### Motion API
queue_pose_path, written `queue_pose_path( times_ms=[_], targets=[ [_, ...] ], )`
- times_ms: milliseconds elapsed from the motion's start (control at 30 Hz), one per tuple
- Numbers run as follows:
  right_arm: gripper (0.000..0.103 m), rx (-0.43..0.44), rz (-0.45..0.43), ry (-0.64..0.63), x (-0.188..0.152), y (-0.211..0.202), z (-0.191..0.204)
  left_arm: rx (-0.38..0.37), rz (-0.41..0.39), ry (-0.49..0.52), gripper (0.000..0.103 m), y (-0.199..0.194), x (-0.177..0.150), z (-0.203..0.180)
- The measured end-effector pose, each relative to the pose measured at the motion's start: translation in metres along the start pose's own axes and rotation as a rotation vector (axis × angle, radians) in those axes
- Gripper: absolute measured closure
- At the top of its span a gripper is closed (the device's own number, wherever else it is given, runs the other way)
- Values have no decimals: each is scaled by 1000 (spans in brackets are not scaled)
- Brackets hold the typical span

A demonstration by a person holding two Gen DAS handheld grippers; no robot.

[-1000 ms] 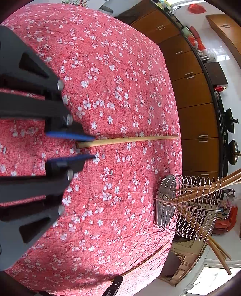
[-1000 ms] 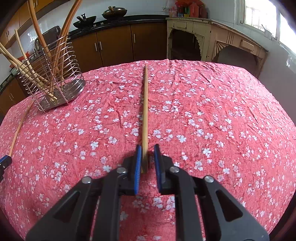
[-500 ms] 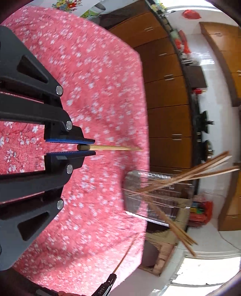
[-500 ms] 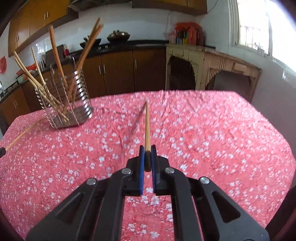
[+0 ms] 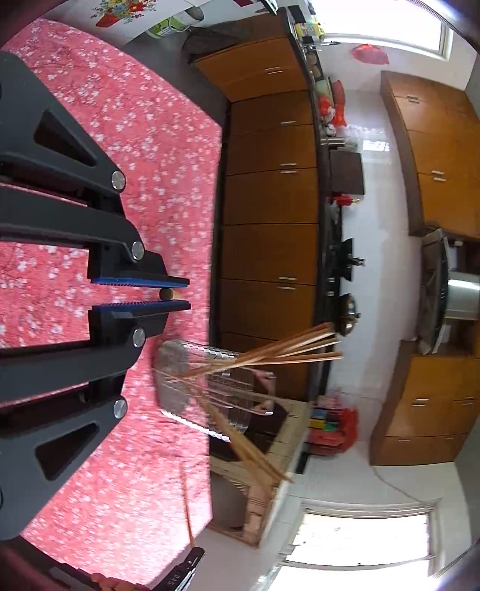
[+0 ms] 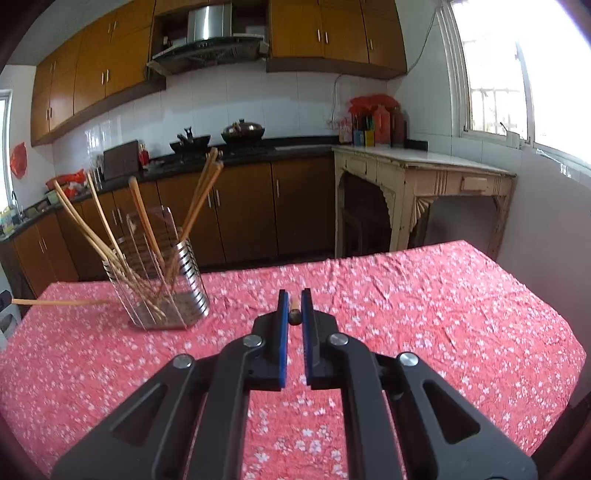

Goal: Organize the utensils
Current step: 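Lift the chopsticks in both tools up toward the wire holder basket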

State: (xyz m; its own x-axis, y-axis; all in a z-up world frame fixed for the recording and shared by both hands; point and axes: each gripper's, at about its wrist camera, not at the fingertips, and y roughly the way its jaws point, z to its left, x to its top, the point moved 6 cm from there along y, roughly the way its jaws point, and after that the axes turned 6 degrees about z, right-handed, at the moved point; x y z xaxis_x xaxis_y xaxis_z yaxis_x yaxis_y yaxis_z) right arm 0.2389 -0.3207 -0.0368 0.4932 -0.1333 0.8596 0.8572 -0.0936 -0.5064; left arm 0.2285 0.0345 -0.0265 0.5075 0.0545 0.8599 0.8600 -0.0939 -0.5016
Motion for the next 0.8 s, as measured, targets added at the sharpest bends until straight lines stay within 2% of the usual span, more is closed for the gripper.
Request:
queue_pose_path(
  times_ms=[200, 367, 800],
  targets=[
    [95, 24, -105, 11, 37, -26, 3, 1, -99, -22, 96, -20, 33, 2],
    [95, 47, -159, 17, 59, -41, 5, 3, -157, -20, 96, -34, 54, 2],
    [95, 107, -194, 22, 85, -64, 11, -40, -197, -6, 96, -47, 74, -11]
  ],
)
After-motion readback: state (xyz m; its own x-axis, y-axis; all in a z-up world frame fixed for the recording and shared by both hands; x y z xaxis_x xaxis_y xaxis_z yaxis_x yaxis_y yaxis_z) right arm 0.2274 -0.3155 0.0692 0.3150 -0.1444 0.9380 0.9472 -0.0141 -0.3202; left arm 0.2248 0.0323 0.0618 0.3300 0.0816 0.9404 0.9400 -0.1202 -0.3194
